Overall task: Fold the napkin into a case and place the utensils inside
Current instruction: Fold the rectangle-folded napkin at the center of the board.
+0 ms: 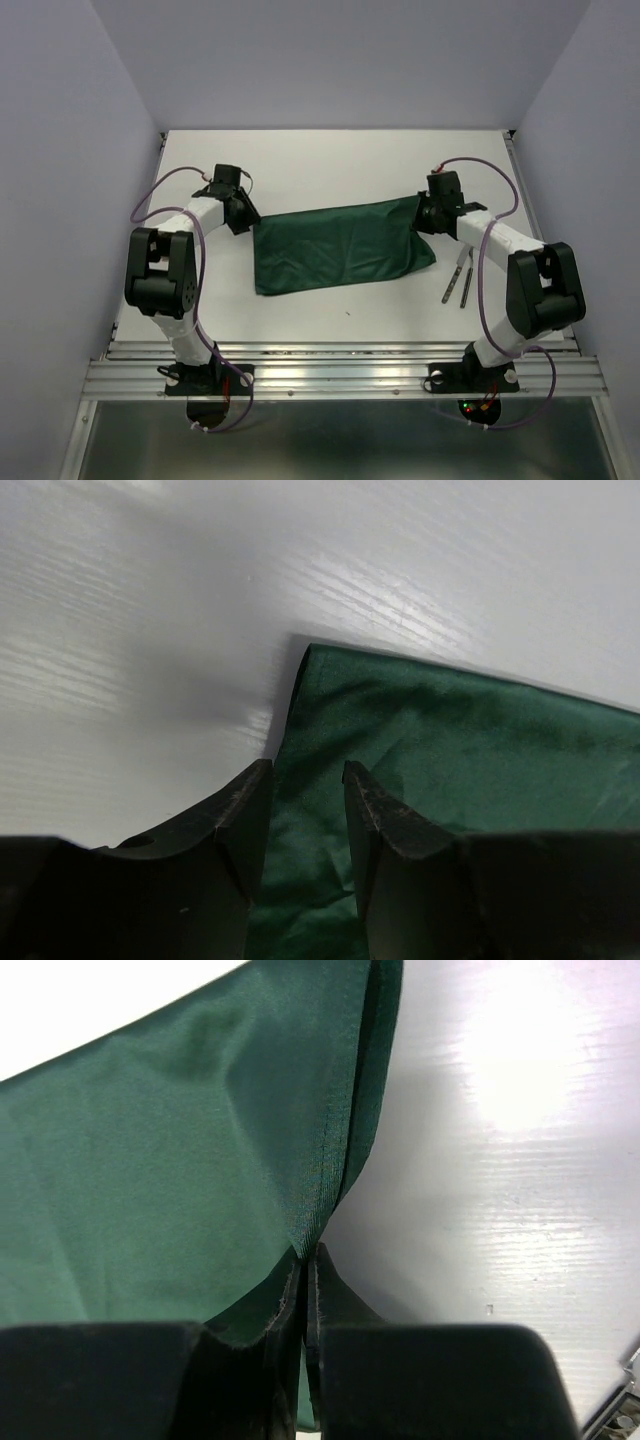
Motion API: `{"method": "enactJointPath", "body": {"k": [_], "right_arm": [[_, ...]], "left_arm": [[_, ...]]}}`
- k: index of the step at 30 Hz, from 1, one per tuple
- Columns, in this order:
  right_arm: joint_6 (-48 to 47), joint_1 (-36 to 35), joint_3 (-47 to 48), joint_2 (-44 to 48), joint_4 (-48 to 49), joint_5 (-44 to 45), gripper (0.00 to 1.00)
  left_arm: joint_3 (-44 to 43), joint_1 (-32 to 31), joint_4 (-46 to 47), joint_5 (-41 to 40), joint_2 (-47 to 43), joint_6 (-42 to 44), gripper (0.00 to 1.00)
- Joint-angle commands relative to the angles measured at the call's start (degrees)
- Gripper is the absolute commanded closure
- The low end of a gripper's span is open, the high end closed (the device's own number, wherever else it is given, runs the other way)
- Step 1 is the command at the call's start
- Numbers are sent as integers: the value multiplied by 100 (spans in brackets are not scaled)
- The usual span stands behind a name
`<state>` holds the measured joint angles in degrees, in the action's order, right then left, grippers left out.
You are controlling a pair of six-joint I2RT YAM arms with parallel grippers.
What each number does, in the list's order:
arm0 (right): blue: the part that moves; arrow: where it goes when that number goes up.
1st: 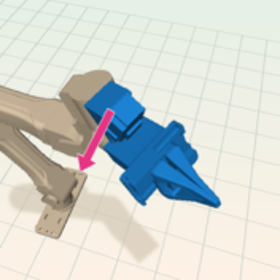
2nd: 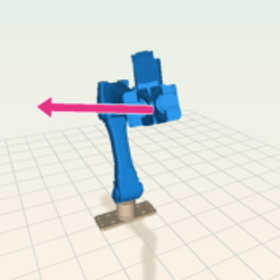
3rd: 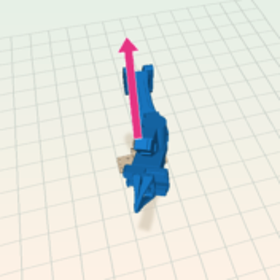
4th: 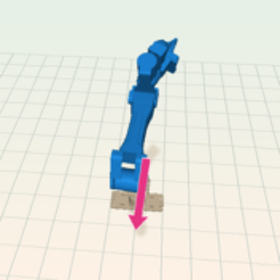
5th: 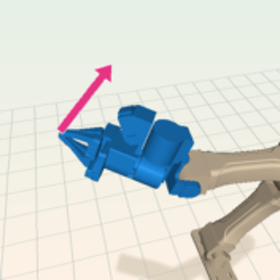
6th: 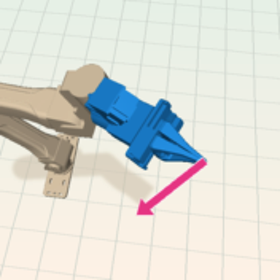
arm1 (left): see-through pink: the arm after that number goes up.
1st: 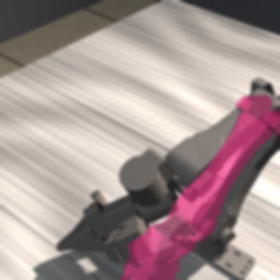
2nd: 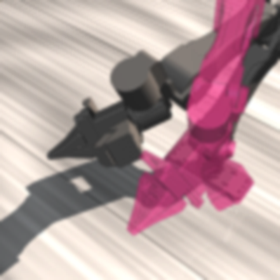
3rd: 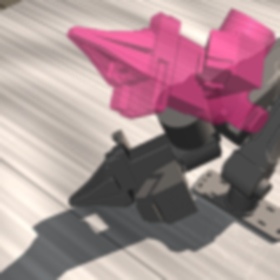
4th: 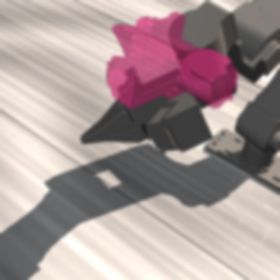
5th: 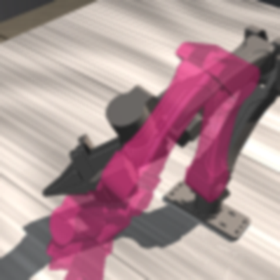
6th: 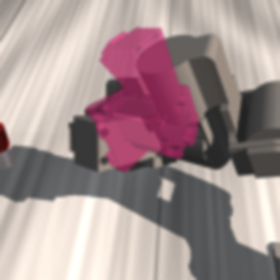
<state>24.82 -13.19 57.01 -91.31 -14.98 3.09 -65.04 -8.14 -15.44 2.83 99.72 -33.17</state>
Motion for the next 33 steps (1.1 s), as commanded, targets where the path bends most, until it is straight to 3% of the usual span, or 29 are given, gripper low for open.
{"method": "enactJointPath", "body": {"k": [1, 20, 33], "right_arm": [[-47, 9, 389, 60, -119, -265, 98], [93, -149, 688, 139, -136, -687, 97], [348, -1194, 1285, -212, -216, -512, 96]], "left_arm": [[263, 14, 217, -160, -5, -243, 54], [659, -179, 648, 121, 214, -427, 55], [632, -293, 718, 262, 258, -463, 55]]}}
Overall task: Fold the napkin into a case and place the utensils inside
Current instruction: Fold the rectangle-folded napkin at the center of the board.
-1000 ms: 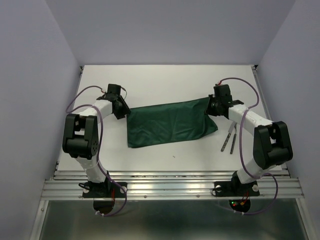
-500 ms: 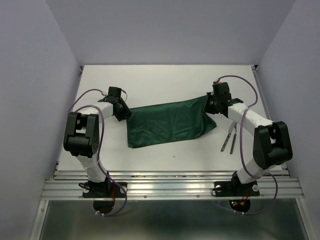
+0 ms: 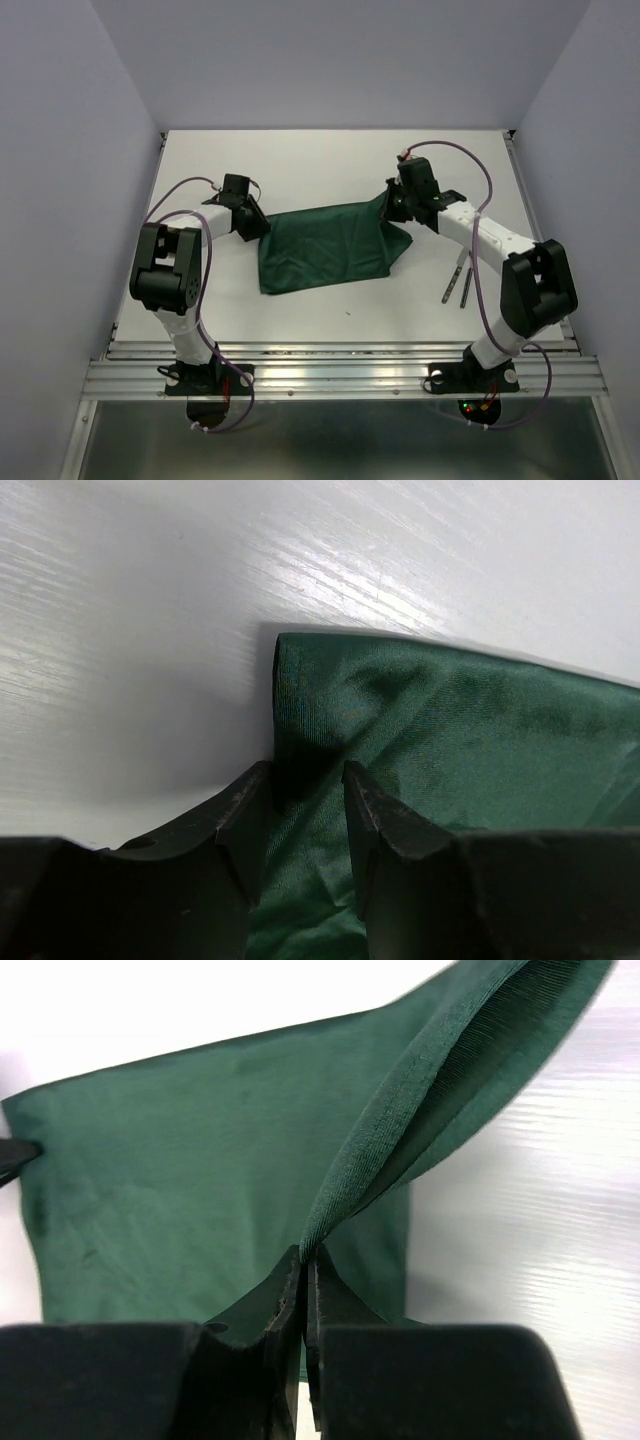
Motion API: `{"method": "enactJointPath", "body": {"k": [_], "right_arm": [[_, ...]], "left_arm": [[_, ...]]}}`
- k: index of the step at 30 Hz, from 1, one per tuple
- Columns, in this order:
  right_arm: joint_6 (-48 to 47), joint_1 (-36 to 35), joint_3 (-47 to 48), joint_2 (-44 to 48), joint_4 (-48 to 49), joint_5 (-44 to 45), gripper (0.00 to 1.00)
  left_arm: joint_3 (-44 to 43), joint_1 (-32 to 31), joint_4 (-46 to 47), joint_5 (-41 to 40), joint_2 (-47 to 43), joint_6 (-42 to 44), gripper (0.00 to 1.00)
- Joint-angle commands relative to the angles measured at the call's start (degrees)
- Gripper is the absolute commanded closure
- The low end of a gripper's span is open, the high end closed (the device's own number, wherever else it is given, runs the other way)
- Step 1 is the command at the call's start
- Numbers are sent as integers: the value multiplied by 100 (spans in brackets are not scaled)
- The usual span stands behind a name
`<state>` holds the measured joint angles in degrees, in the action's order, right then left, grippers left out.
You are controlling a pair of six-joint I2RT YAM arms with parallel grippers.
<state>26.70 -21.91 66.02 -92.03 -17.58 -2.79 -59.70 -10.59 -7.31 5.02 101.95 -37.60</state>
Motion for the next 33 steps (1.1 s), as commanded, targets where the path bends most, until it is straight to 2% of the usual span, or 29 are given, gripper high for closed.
{"method": "enactJointPath", "body": {"k": [1, 14, 19, 25, 29, 33], "right_arm": [[212, -401, 446, -227, 45, 85, 96], [441, -1421, 1483, -1211, 88, 77, 96], [494, -1421, 1467, -1265, 159, -12, 96], [442, -1421, 1090, -958, 141, 437, 95], [468, -1141, 695, -572, 132, 481, 96], [398, -545, 167, -168, 115, 490, 96]], "left_arm": [[90, -48, -95, 43, 27, -1, 55], [64, -57, -104, 52, 62, -1, 55], [3, -136, -95, 78, 114, -10, 55], [-287, -461, -95, 149, 343, -98, 55], [-463, -663, -104, 210, 527, -168, 55], [-647, -857, -104, 245, 650, -212, 55]]}}
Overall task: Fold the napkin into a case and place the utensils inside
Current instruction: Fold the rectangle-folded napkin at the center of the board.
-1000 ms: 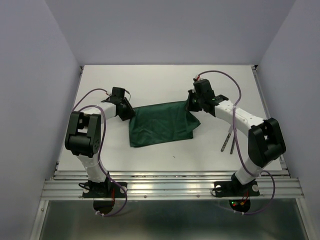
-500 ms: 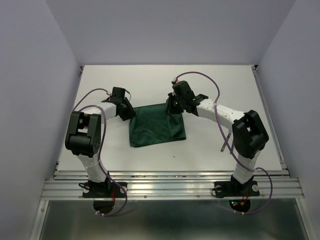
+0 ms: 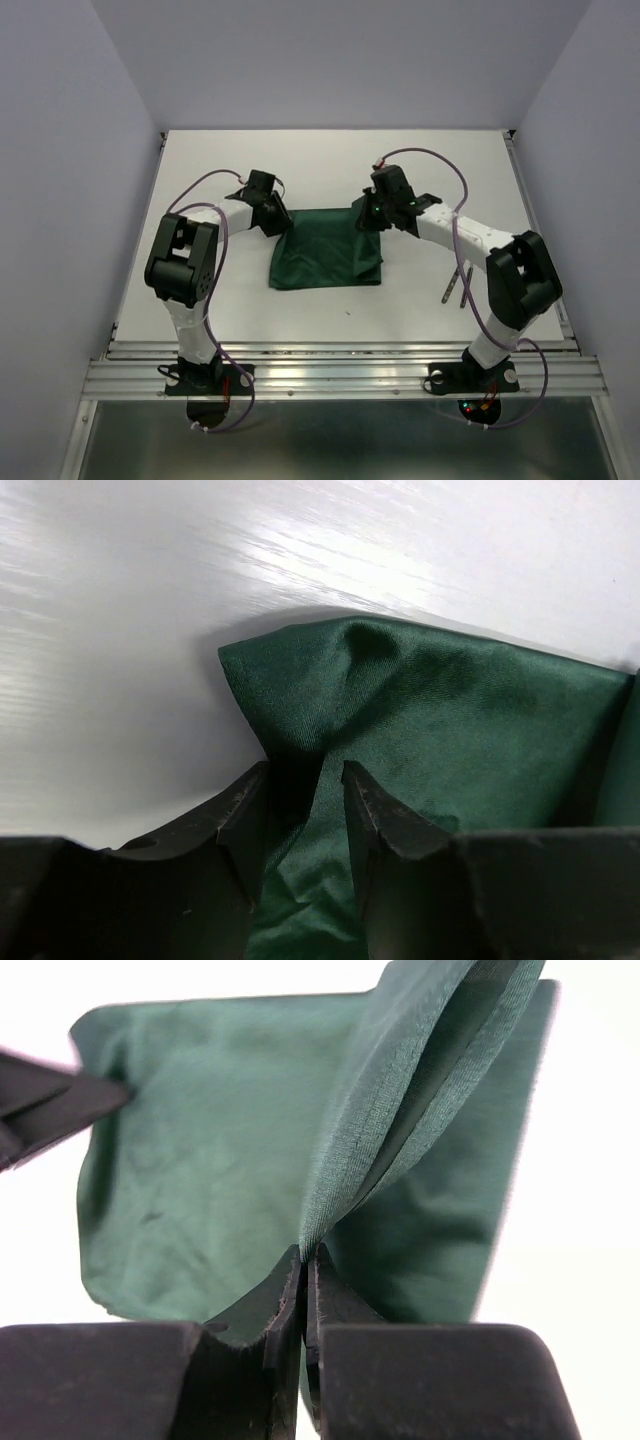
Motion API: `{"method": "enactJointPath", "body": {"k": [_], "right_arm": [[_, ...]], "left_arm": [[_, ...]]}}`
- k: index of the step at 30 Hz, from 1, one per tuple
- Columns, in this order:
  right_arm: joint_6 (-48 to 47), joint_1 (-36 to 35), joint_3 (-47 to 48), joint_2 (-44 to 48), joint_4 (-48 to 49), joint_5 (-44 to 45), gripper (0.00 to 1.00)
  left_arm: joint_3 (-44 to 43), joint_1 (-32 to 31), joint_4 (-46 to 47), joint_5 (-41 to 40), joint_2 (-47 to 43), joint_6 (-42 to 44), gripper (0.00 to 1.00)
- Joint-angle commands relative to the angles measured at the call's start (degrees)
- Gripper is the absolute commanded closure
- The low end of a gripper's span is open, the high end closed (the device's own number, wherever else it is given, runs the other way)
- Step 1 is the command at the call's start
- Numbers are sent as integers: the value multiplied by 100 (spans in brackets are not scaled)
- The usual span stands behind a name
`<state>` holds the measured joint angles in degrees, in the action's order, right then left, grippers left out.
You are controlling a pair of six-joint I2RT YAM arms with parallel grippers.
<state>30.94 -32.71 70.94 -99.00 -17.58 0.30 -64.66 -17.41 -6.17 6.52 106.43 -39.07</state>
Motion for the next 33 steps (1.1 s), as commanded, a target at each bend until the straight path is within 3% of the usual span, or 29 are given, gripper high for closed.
{"method": "enactJointPath", "body": {"k": [1, 9, 15, 24, 33], "right_arm": [[-70, 642, -430, 618, 106, 181, 96], [-387, 1416, -1046, 1330, -131, 418, 95], [-641, 1496, -942, 1445, -324, 463, 95], [-703, 1496, -607, 1340, -369, -179, 96], [-651, 1443, -642, 1269, -316, -258, 96]], "left_arm": [[-204, -271, -218, 112, 229, -74, 55], [-959, -912, -261, 253, 764, -250, 55], [-1566, -1247, -454, 315, 1090, -277, 55], [-1839, -1133, -1061, -502, 704, 294, 52], [-1480, -940, -1228, -556, 229, 567, 52]]}}
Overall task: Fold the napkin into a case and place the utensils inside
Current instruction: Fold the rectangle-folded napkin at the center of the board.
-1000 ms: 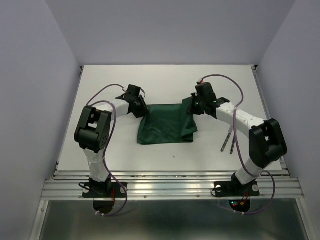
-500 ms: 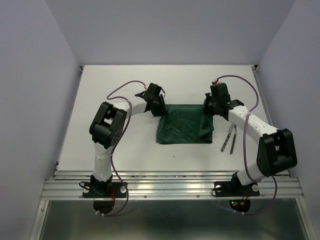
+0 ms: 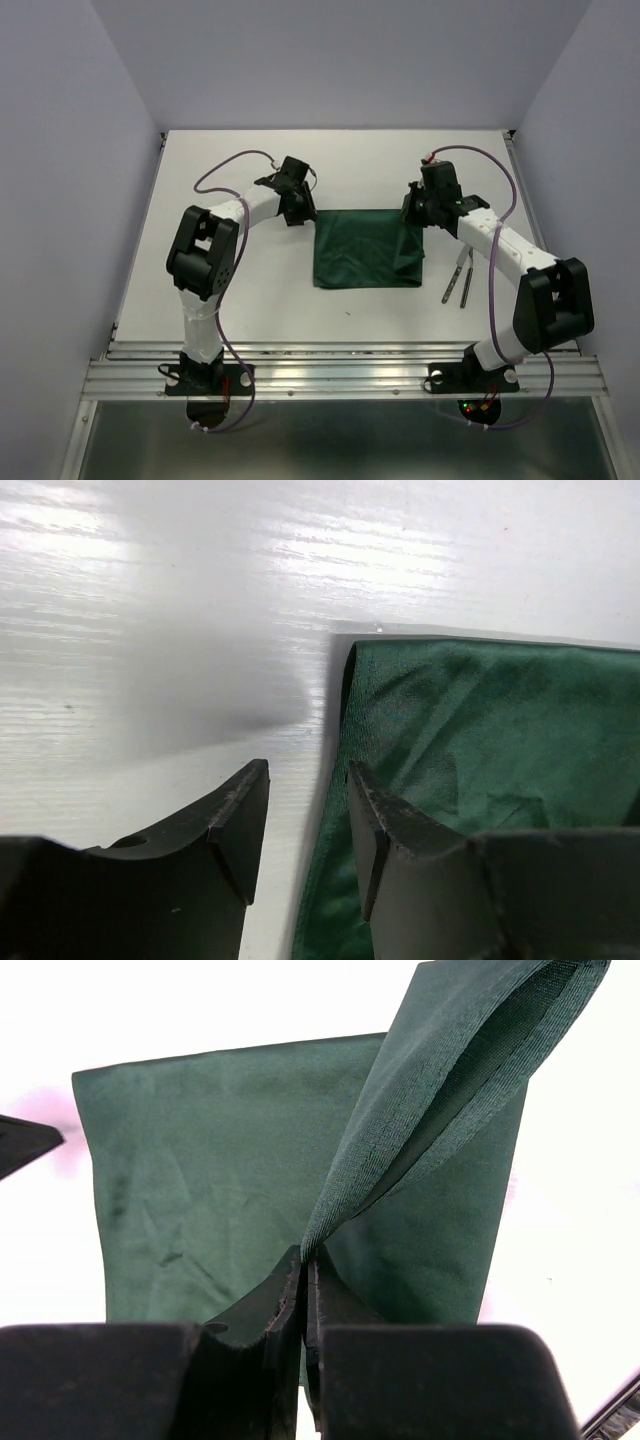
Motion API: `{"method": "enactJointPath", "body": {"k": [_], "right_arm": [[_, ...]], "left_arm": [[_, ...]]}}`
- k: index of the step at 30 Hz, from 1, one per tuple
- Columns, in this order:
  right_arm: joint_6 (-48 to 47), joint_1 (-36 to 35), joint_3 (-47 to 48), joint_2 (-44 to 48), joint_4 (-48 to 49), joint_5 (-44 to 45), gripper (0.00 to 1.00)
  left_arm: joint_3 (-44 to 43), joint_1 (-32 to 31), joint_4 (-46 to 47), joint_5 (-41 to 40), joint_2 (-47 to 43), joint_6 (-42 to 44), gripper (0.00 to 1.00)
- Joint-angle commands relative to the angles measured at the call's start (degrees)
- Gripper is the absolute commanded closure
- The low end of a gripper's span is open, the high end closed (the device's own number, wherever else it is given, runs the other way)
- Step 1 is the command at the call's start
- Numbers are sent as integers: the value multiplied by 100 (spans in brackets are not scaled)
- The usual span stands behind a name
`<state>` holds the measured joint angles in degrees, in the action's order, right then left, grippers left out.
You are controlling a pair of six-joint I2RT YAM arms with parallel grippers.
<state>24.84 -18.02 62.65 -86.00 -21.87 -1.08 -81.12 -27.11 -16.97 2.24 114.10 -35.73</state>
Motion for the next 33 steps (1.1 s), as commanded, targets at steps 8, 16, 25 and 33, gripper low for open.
{"method": "enactJointPath", "body": {"k": [8, 16, 25, 33], "right_arm": [[-41, -131, 239, -84, 130, -155, 96], [-14, -298, 309, -189, 156, -182, 95], [56, -589, 432, -356, 183, -200, 95], [109, -773, 572, -541, 218, -164, 95]], "left_arm": [[869, 22, 282, 707, -758, 206, 53], [1283, 22, 572, 1208, -793, 215, 55], [1547, 22, 915, 1692, -820, 110, 58], [1731, 13, 889, 1736, -1047, 83, 58]]}}
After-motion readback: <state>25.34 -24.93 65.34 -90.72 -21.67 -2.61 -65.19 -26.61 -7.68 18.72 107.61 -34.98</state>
